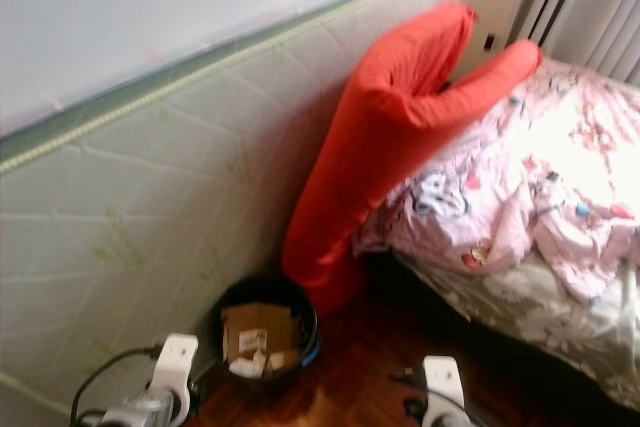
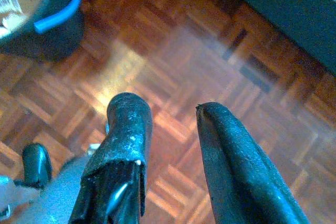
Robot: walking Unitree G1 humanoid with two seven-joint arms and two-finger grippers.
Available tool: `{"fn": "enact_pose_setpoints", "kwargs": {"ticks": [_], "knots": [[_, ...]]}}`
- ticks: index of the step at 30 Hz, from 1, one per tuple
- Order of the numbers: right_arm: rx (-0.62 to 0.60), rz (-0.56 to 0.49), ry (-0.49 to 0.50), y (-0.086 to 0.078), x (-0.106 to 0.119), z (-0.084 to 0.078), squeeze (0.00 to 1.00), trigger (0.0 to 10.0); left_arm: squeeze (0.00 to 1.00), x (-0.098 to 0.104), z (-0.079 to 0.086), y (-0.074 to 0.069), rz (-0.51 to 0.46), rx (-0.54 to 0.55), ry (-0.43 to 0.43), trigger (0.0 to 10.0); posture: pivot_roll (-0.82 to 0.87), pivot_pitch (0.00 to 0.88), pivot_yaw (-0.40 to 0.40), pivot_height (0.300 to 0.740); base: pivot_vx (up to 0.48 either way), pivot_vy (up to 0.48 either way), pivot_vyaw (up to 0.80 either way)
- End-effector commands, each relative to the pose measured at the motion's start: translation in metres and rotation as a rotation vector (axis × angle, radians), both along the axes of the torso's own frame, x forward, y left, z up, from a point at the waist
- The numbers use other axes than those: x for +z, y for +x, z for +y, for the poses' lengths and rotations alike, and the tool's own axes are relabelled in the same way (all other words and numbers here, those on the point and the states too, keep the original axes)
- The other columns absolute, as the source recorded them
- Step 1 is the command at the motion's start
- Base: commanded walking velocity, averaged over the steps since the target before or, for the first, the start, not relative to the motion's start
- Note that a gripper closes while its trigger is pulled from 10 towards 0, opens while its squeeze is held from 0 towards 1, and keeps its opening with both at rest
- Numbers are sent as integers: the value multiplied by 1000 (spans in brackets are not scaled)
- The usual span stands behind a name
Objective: Clean up the room
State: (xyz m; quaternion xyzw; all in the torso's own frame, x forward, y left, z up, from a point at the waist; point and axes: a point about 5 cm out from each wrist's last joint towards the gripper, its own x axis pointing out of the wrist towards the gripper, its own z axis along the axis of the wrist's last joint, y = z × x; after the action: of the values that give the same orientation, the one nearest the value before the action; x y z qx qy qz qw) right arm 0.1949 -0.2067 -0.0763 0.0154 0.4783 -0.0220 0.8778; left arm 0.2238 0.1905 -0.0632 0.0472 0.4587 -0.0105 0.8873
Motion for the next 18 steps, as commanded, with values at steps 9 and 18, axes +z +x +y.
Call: {"fn": "enact_pose_setpoints", "kwargs": {"ticks": [9,18], "knots": [[-16,-21,4,1,1,1,0,10000,0,-3,2,-6,24,-17,12,10000,-48,0,-14,740,0,-242,0],[-16,-20,-6,1,1,1,0,10000,0,-3,3,-6,23,-16,13,10000,-50,0,-12,740,0,-287,0]]}}
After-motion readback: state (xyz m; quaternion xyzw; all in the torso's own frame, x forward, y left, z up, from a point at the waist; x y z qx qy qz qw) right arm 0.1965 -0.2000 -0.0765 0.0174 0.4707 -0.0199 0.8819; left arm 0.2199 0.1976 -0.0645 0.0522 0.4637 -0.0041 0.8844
